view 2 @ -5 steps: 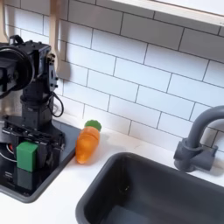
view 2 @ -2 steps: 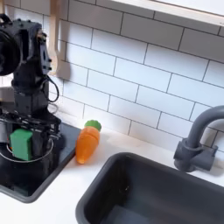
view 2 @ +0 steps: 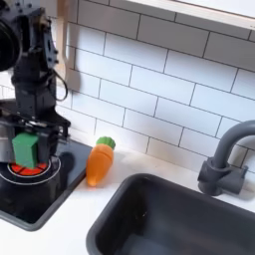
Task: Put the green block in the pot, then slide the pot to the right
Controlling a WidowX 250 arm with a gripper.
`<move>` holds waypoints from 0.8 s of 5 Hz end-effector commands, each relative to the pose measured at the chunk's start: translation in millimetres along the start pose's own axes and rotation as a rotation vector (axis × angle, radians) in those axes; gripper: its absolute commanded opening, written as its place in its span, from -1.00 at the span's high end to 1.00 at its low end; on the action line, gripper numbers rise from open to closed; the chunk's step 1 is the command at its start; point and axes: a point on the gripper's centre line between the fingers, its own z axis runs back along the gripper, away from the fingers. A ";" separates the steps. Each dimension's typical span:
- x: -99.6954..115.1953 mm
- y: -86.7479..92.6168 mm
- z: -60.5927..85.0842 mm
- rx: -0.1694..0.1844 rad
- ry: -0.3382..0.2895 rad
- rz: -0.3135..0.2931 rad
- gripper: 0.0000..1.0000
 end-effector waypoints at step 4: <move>39.2 50.1 24.1 0.057 -0.172 0.134 1.00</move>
